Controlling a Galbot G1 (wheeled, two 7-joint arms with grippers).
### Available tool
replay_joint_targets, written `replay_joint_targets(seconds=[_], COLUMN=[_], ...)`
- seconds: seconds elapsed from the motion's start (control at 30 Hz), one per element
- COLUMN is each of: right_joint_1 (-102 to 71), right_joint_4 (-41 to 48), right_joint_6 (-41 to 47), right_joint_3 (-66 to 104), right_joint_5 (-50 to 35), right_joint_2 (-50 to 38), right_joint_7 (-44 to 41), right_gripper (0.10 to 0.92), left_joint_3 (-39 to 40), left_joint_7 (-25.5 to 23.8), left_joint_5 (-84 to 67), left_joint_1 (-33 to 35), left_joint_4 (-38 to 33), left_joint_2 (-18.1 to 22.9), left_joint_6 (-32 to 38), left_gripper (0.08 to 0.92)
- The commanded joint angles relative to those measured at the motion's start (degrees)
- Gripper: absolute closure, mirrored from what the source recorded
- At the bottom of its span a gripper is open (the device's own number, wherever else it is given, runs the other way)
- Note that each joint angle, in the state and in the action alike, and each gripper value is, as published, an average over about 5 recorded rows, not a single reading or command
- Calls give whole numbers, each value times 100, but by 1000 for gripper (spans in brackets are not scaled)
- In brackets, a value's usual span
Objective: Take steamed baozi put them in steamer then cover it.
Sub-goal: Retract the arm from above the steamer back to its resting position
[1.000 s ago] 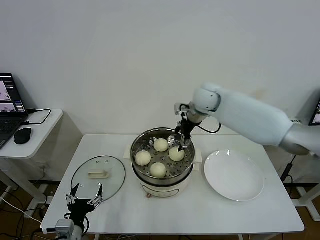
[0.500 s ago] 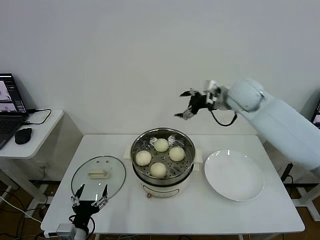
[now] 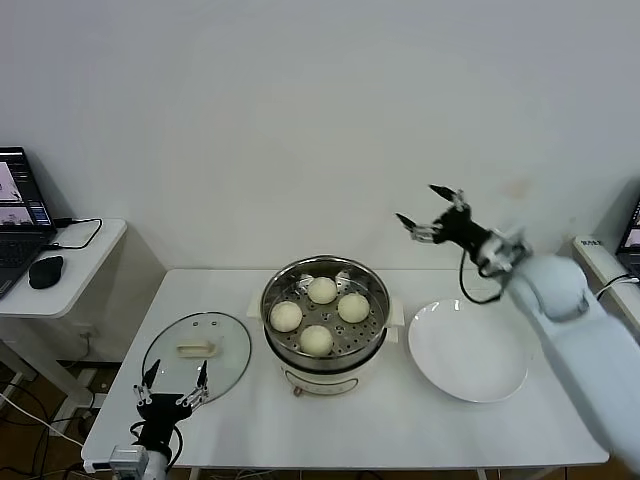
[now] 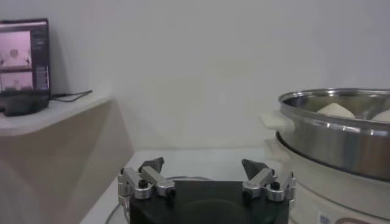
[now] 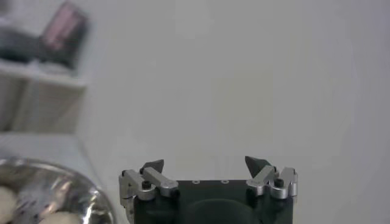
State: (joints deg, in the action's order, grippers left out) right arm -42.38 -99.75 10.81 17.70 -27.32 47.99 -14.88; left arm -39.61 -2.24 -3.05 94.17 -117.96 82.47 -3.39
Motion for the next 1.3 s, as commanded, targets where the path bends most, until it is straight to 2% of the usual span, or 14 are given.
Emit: replay_joint_targets(seconds=[0.03, 0.17, 0.27, 0.43, 0.53, 0.67, 0.77, 0.87, 1.3], right_joint_1=[-3495, -3811, -3820, -3838, -3863, -3892, -3912, -3928, -4040], right_joint_4=[-635, -669, -701, -752, -748, -759, -761, -767, -808], right_joint_6=[-981, -953, -922, -925, -939, -937, -911, -862, -860], right_joint_3=[2459, 2351, 2279, 2280, 2302, 2352, 2378, 2366, 2284], right_joint_5=[-500, -744, -727, -723, -701, -685, -672, -665, -451], right_joint_2=[786, 1037, 1185, 1311, 1342, 1374, 1409, 1432, 1547], right_joint_7=[953, 1004, 1017, 1028, 1016, 992, 964, 941, 887], right_gripper=[202, 203, 202, 203, 203, 202, 203, 203, 202], left_joint_3=[-47, -119, -82, 163, 241, 273, 225, 263, 646], left_joint_7=[80, 244, 308, 1236, 1225, 972, 870, 900, 939], left_joint_5=[1996, 3791, 5314, 6890, 7443, 6902, 6417, 6597, 6895], left_joint_1=[-214, -485, -562, -607, -612, -726, -935, -1100, -1572], left_joint_4=[255, 622, 777, 1163, 1297, 1391, 1645, 2003, 2729], left_joint_2=[-121, -196, -409, -831, -1111, -1397, -1426, -1428, -1546], left_joint_6=[125, 287, 352, 246, 257, 398, 782, 957, 603], left_gripper=[177, 177, 177, 177, 177, 177, 177, 177, 177])
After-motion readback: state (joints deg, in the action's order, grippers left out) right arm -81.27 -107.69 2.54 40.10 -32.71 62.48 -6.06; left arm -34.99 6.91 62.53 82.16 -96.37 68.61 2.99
